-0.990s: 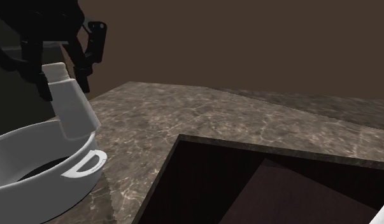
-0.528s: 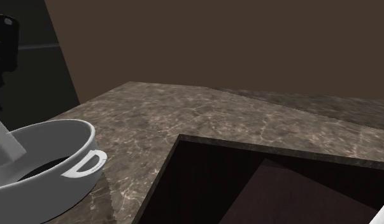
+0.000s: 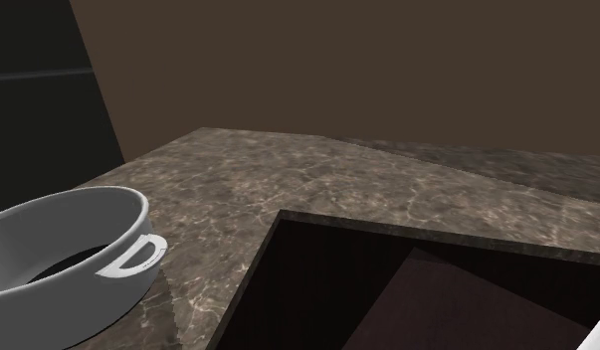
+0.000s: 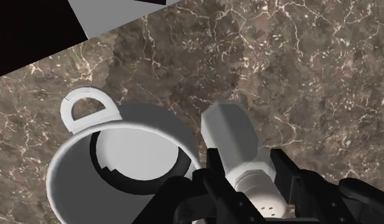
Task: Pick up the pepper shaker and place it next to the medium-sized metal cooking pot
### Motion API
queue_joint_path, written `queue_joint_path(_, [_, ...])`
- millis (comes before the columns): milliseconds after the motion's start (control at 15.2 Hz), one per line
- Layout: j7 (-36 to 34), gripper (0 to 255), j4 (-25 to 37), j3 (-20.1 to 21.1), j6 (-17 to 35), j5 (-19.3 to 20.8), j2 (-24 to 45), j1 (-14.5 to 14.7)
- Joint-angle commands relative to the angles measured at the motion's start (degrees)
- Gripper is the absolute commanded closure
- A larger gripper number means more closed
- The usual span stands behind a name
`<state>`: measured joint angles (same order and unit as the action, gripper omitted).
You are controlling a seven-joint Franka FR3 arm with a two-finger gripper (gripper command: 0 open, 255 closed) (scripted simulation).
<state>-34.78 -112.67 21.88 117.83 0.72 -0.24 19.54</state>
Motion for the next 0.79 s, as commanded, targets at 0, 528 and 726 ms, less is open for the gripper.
queue_joint_path(0, [-0.45, 255, -0.89, 0.15, 1.29, 0.22, 0.41, 0.15])
queue_joint_path(528, [-1.2, 255, -4.96, 0.22, 7.2, 1.22, 2.42, 0.27])
queue_joint_path(726, [-1.58, 255, -6.28, 0.22, 9.4, 1.73, 3.37, 0.32])
